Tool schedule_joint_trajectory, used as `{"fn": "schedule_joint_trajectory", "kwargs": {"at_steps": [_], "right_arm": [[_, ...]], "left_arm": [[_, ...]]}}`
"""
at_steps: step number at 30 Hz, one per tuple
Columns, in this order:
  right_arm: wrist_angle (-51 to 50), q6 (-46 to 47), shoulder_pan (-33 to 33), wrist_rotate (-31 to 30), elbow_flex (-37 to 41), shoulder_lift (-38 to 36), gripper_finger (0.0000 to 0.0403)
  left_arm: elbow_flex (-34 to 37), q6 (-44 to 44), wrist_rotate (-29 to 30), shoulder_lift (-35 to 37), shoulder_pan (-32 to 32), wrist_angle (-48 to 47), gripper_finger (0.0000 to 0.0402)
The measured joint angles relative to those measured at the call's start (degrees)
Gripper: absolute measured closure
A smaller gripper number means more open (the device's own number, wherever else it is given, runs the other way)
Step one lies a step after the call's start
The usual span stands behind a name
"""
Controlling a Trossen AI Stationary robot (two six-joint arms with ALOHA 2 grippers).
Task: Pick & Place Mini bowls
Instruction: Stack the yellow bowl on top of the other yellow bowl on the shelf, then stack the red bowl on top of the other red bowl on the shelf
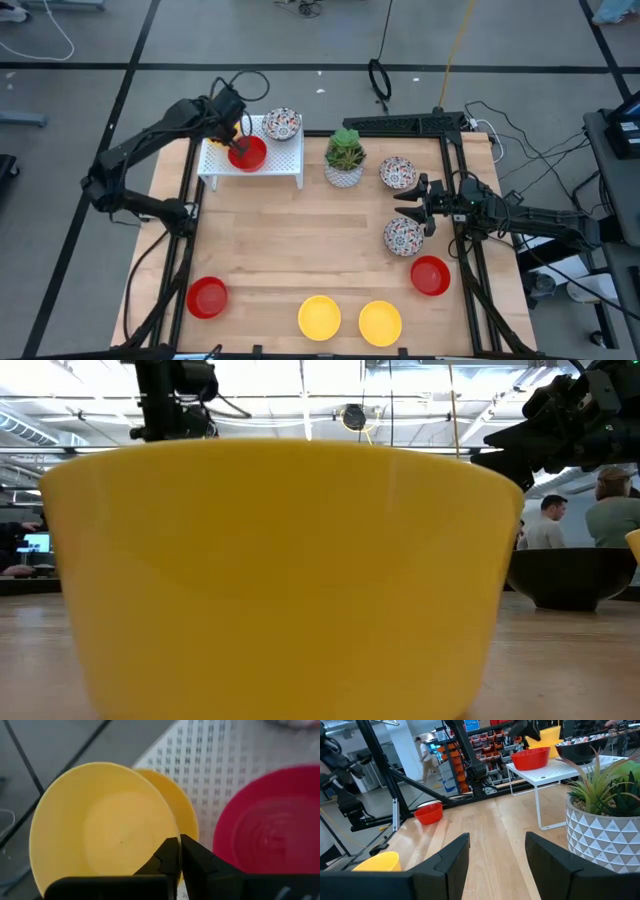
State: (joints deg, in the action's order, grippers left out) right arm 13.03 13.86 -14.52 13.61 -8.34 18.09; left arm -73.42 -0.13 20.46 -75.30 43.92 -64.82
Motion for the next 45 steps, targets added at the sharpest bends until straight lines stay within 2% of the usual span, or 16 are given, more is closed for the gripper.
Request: {"fn": "schedule_joint_trajectory", "kwargs": {"at_steps": [8, 17, 23, 28, 31, 38, 42, 45], "right_arm": [[0.0, 0.0, 0.0, 0.0, 0.0, 0.0, 0.022], [0.0, 0.0, 0.0, 0.0, 0.0, 0.0, 0.022], [0.0, 0.0, 0.0, 0.0, 0.0, 0.0, 0.022], [0.0, 0.0, 0.0, 0.0, 0.0, 0.0, 0.022], [0.0, 0.0, 0.0, 0.0, 0.0, 0.0, 0.022], [0.0, 0.0, 0.0, 0.0, 0.0, 0.0, 0.022], [0.0, 0.0, 0.0, 0.0, 0.0, 0.0, 0.022], [0.0, 0.0, 0.0, 0.0, 0.0, 0.0, 0.022]], "left_arm": [[1.6, -0.3, -1.6, 0.0, -0.1, 0.5, 0.0392], [1.6, -5.8, -1.5, 0.0, -0.5, 2.0, 0.0327], [1.4, -6.1, -1.5, 0.0, -0.6, 2.4, 0.0271], [-1.8, -5.8, -1.9, 0.0, -1.8, 1.7, 0.023], [-4.9, -7.0, -4.9, 0.1, -3.3, 1.3, 0.0215], [-9.9, -14.4, -16.0, 0.2, -10.5, 1.1, 0.0206], [-9.4, -16.4, -20.7, 0.1, -19.0, 1.1, 0.0206], [-8.8, -19.6, -21.4, -0.1, -27.2, 2.1, 0.0206]]}}
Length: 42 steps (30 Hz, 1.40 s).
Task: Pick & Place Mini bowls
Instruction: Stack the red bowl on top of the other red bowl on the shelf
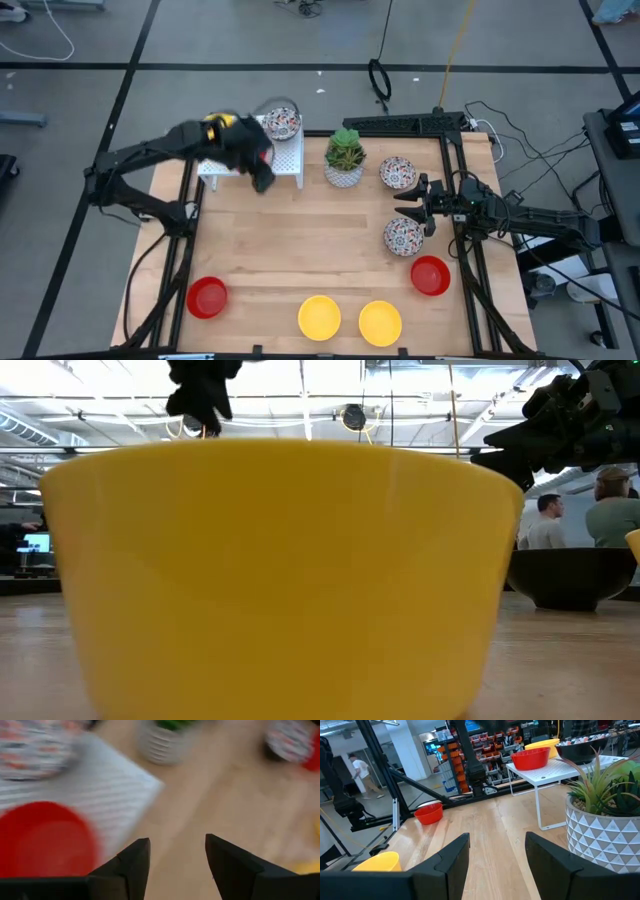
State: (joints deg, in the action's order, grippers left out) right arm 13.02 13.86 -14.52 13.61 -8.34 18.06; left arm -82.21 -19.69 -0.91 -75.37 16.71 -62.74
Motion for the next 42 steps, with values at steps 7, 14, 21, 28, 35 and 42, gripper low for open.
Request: {"fn": "schedule_joint_trajectory", "kwargs": {"at_steps": [7, 14, 21, 28, 35, 42], "right_arm": [[0.0, 0.0, 0.0, 0.0, 0.0, 0.0, 0.022], [0.0, 0.0, 0.0, 0.0, 0.0, 0.0, 0.022], [0.0, 0.0, 0.0, 0.0, 0.0, 0.0, 0.022], [0.0, 0.0, 0.0, 0.0, 0.0, 0.0, 0.022], [0.0, 0.0, 0.0, 0.0, 0.0, 0.0, 0.022], [0.0, 0.0, 0.0, 0.0, 0.0, 0.0, 0.022]], "left_arm": [[3.0, -17.1, 3.1, 0.0, -20.2, -0.1, 0.0206], [12.7, -52.1, 5.0, 0.0, -38.1, 0.1, 0.0206], [25.6, -86.8, -5.4, 0.0, -52.7, 8.6, 0.0206], [35.0, -105.2, -5.0, 0.0, -61.3, 23.4, 0.0206], [38.1, -115.0, -5.0, -0.1, -65.7, 23.4, 0.0206], [38.1, -113.7, -5.0, -5.3, -65.7, 26.5, 0.0206]]}}
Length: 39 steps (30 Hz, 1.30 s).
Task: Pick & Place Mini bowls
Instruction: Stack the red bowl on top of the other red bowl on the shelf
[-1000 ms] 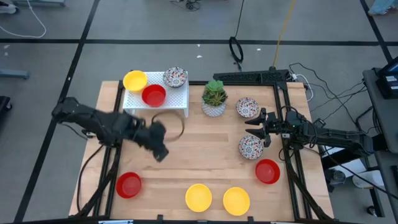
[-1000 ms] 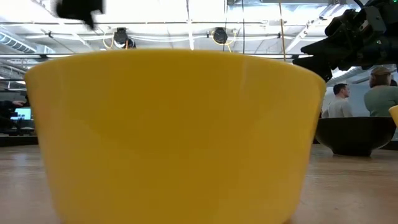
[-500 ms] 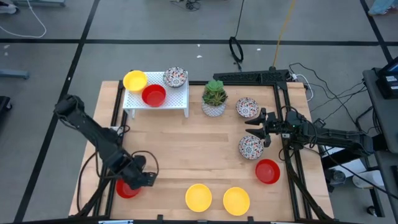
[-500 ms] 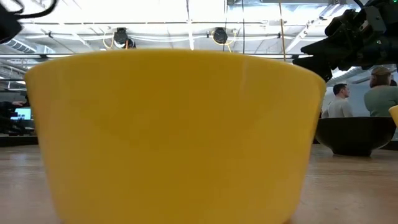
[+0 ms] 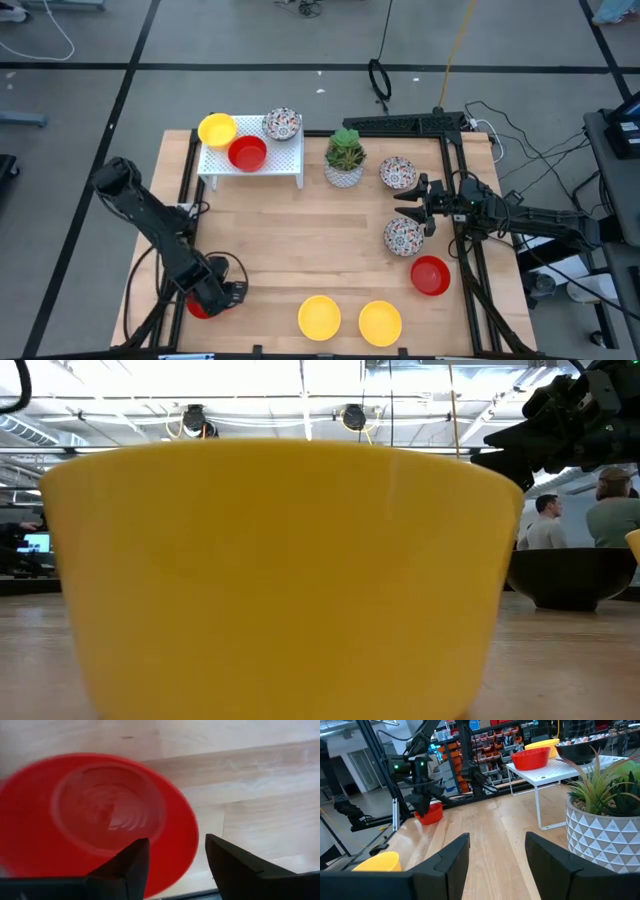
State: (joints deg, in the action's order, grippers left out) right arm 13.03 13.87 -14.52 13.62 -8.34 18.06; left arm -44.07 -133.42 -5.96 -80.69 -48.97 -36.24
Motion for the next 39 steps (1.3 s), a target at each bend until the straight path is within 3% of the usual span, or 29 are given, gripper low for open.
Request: {"fn": "schedule_joint_trajectory", "kwargs": {"at_steps": [8, 17, 21, 26, 30, 39], "right_arm": [[0.0, 0.0, 0.0, 0.0, 0.0, 0.0, 0.022], [0.0, 0.0, 0.0, 0.0, 0.0, 0.0, 0.022], [0.0, 0.0, 0.0, 0.0, 0.0, 0.0, 0.022], [0.0, 0.0, 0.0, 0.0, 0.0, 0.0, 0.022], [0.0, 0.0, 0.0, 0.0, 0.0, 0.0, 0.022], [0.0, 0.0, 0.0, 0.0, 0.0, 0.0, 0.022]], "left_arm": [[0.0, 5.3, -1.3, -5.1, 0.9, 0.2, 0.0225], [-0.2, 20.0, 4.3, -5.3, 3.5, -0.3, 0.0379], [-0.8, 29.6, 5.1, -5.3, 6.1, 0.0, 0.0383], [-3.2, 44.7, 9.2, -5.4, 10.6, 0.1, 0.038], [-7.0, 61.5, 14.4, -5.5, 15.0, 0.4, 0.0396], [-21.2, 97.9, 21.8, -5.5, 26.0, -0.6, 0.0382]]}}
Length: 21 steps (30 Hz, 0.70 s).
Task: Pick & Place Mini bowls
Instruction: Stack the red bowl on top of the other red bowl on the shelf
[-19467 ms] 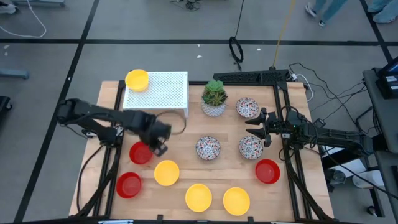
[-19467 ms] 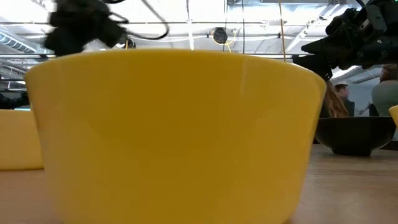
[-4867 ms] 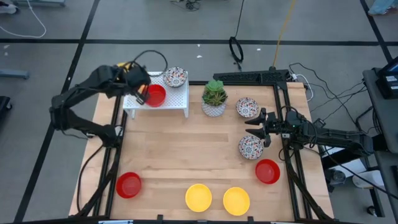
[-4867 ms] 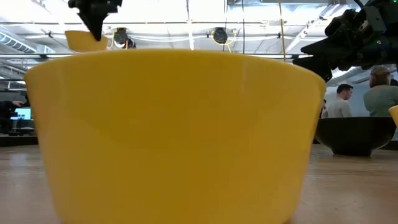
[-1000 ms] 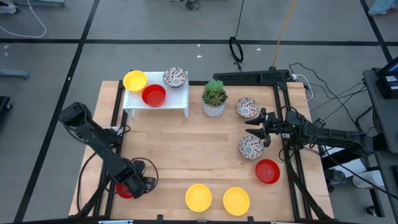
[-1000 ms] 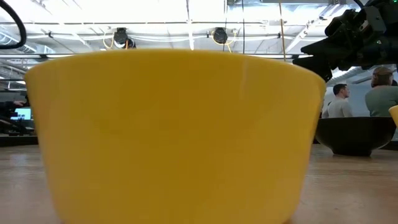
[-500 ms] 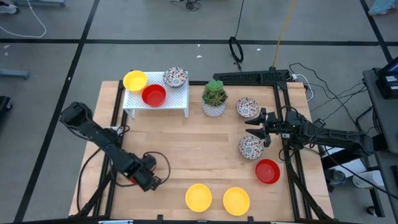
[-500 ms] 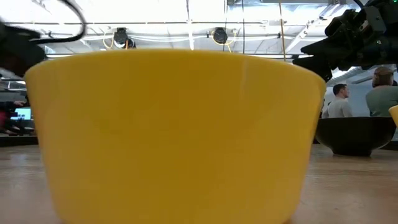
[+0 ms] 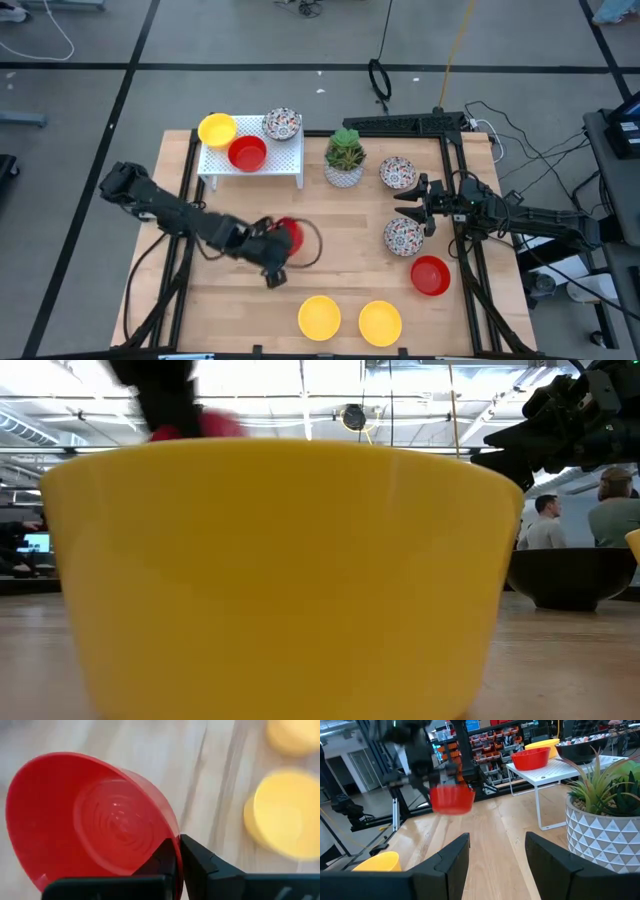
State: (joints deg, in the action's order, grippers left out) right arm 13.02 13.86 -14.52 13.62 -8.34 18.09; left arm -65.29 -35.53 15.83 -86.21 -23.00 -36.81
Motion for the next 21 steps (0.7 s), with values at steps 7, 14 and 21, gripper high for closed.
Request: {"fn": "schedule_joint_trajectory", "kwargs": {"at_steps": [7, 14, 21], "right_arm": [[0.0, 0.0, 0.0, 0.0, 0.0, 0.0, 0.022], [0.0, 0.0, 0.0, 0.0, 0.0, 0.0, 0.022], [0.0, 0.0, 0.0, 0.0, 0.0, 0.0, 0.022]], "left_arm": [[-12.3, 19.5, 1.4, 0.0, 10.7, -7.5, 0.039], [-21.6, 28.5, 7.3, 0.0, 22.6, -20.2, 0.037], [-23.3, 29.4, 7.4, 0.0, 33.9, -32.5, 0.0395]]}}
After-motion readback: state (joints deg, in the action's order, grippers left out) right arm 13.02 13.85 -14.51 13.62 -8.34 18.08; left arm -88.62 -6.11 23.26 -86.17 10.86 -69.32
